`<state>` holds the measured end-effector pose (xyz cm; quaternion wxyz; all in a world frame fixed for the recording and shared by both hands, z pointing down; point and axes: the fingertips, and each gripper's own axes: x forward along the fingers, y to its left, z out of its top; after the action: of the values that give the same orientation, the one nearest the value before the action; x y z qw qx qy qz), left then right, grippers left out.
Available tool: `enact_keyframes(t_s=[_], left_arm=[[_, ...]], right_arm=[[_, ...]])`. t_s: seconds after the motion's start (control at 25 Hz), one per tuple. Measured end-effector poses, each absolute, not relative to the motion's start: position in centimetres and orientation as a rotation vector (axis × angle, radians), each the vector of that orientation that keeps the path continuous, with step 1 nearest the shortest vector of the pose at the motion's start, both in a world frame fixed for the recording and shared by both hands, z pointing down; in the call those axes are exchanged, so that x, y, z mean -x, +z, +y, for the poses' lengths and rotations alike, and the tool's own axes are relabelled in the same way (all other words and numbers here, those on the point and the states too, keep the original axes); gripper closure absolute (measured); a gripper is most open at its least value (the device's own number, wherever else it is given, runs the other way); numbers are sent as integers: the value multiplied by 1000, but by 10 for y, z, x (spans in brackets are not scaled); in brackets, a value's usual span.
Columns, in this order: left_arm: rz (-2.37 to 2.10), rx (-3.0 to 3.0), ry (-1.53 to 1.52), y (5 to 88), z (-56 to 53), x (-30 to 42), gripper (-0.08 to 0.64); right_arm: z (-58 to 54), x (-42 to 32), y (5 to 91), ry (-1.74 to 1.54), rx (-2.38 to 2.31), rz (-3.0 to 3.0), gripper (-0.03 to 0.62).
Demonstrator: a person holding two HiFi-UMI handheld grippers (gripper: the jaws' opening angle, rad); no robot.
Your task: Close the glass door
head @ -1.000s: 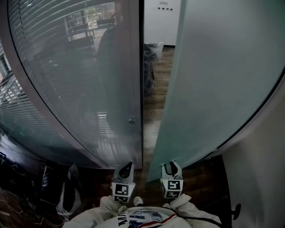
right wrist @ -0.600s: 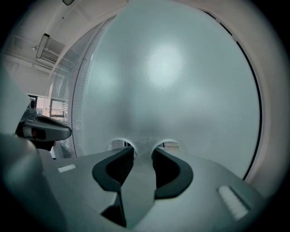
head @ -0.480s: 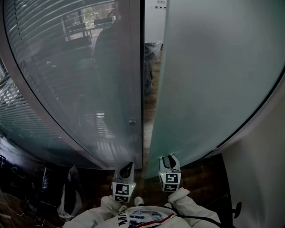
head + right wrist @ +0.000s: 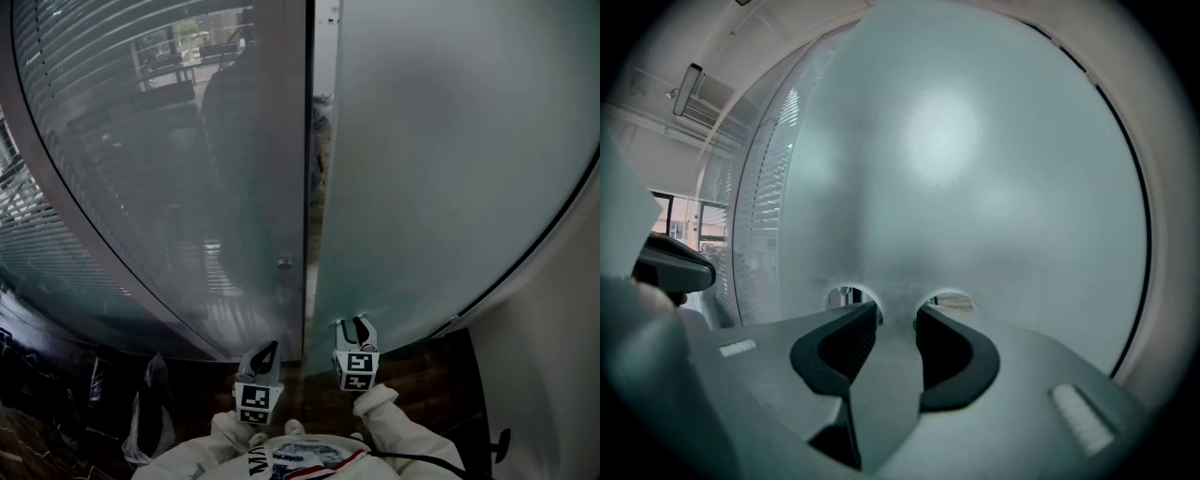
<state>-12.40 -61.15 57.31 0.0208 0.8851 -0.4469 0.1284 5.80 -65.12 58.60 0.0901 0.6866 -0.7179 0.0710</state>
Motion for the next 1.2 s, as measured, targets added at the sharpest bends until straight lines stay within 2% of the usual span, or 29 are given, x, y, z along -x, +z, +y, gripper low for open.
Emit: enact_keyframes(t_s=[1.2], left_arm=[[-1433,-2736,376,570,-639,148,558]], right_arm=[[-726,-67,600,223,-2044,-2093,459]])
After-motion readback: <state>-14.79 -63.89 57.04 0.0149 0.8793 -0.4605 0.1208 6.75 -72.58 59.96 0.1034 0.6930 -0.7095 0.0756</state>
